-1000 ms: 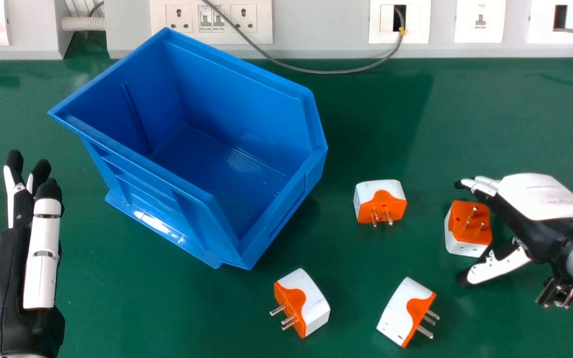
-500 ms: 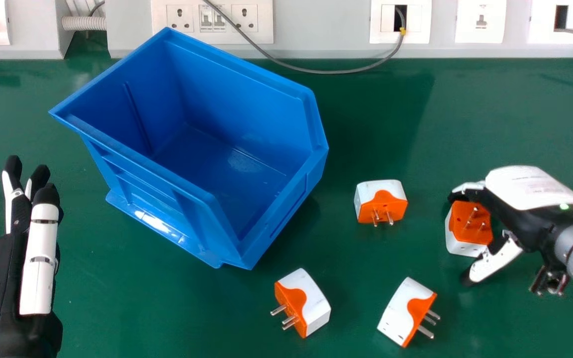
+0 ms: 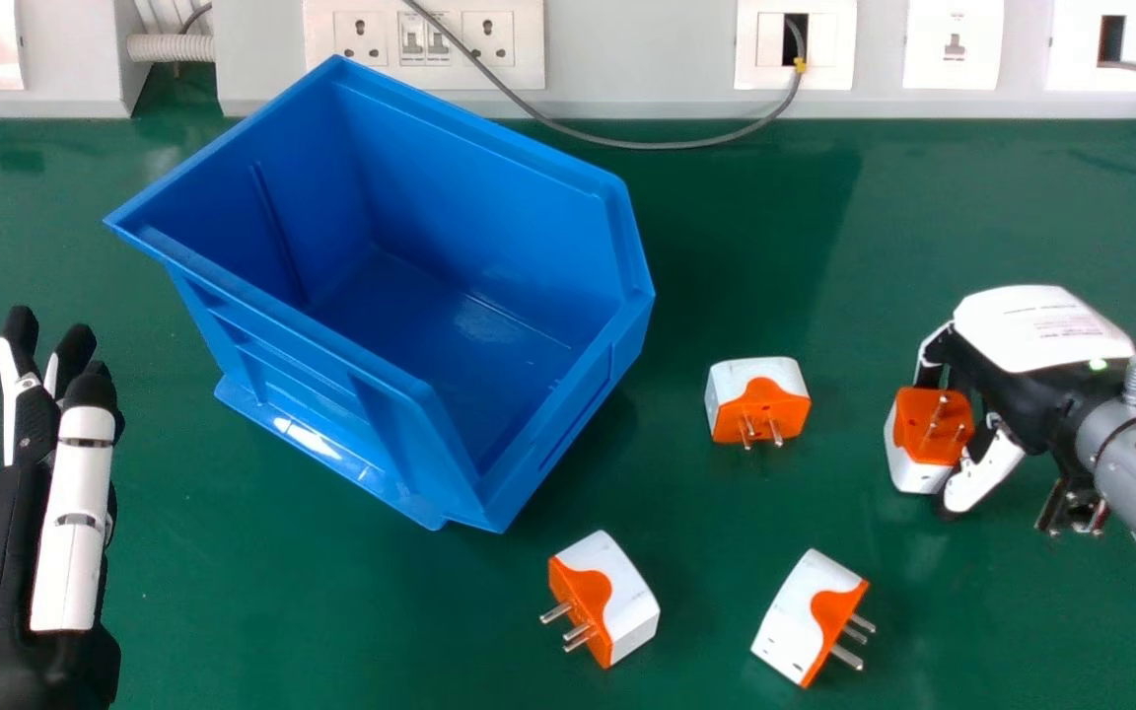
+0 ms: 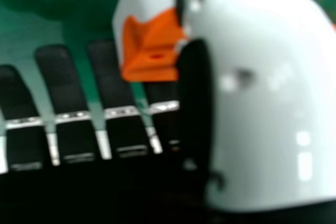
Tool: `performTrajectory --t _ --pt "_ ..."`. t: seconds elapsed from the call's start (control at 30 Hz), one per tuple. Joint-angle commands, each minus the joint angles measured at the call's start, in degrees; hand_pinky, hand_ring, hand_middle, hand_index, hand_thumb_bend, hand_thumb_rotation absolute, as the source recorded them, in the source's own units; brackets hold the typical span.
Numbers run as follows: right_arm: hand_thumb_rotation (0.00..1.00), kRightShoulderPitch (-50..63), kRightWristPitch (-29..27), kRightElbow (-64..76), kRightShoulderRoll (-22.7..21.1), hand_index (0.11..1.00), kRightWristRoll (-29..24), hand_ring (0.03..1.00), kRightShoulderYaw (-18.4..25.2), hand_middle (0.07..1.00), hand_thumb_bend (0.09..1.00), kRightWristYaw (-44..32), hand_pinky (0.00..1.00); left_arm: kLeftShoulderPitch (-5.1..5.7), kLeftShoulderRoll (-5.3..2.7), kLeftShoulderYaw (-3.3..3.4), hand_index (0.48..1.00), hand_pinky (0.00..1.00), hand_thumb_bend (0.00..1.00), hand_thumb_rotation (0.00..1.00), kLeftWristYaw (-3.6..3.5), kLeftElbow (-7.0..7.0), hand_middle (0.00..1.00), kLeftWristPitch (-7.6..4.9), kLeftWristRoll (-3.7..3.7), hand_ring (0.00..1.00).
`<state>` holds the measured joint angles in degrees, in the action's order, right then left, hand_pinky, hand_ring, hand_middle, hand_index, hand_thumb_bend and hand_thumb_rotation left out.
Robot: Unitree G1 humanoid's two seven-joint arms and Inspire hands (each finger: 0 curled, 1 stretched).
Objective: Pick all objects and put in blue box
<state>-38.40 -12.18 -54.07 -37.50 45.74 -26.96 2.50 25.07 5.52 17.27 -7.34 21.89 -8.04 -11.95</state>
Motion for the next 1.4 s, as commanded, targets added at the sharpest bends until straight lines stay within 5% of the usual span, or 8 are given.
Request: performTrajectory --t 0.0,0.33,0.53,0.7,0.87,1.0,1.2,1.37 --pt "0.16 -0.59 1.73 -0.97 -0.56 0.493 0.56 0.515 -0.29 0.585 0.48 -0.02 0.4 0.24 0.06 0.57 1.0 1.0 0.23 0.85 0.05 2.12 1.0 -0.31 -0.9 1.0" --pt "0.15 1.47 4.35 1.02 -0.16 0.493 -2.22 0.506 1.72 0.58 0.479 1.46 0.39 0.12 -0.23 0.38 1.0 1.0 0.22 0.83 0.57 2.94 1.0 0.13 -0.58 1.0" --pt "0.15 8.71 5.01 14.03 -3.53 0.492 -6.2 0.488 7.03 0.558 0.479 0.49 0.38 -0.06 -0.21 0.24 1.0 1.0 0.21 0.86 0.61 3.25 1.0 0.75 -0.51 1.0" --pt "0.15 17.94 4.94 28.98 -5.92 0.481 -8.84 0.31 13.65 0.403 0.48 1.15 0.22 -0.31 -0.34 0.37 1.0 1.0 0.21 0.89 0.8 2.83 1.0 0.71 -0.26 1.0" --pt "0.15 25.36 2.06 39.35 -5.95 0.476 -9.68 0.228 19.97 0.316 0.482 6.12 0.16 -0.66 -0.33 0.38 1.0 1.0 0.2 0.91 0.62 2.28 1.0 0.68 -0.67 1.0" --pt "0.14 29.01 -0.48 46.3 -4.37 0.47 -10.42 0.095 23.77 0.141 0.487 9.26 0.06 -0.72 -0.32 0.2 1.0 1.0 0.2 0.91 0.75 1.9 1.0 0.9 -0.27 1.0" --pt "0.14 29.44 -2.96 57.76 -2.99 0.469 -11.64 0.085 25.8 0.129 0.486 6.35 0.06 -0.42 -0.57 -0.51 1.0 1.0 0.2 0.92 1.24 1.97 1.0 0.66 1.41 1.0" --pt "0.15 25.8 -2.52 64.25 0.13 0.469 -11.55 0.108 23.48 0.164 0.484 1.14 0.08 -0.25 -0.42 -0.99 1.0 1.0 0.2 0.93 1.21 2.41 1.0 0.88 1.54 1.0"
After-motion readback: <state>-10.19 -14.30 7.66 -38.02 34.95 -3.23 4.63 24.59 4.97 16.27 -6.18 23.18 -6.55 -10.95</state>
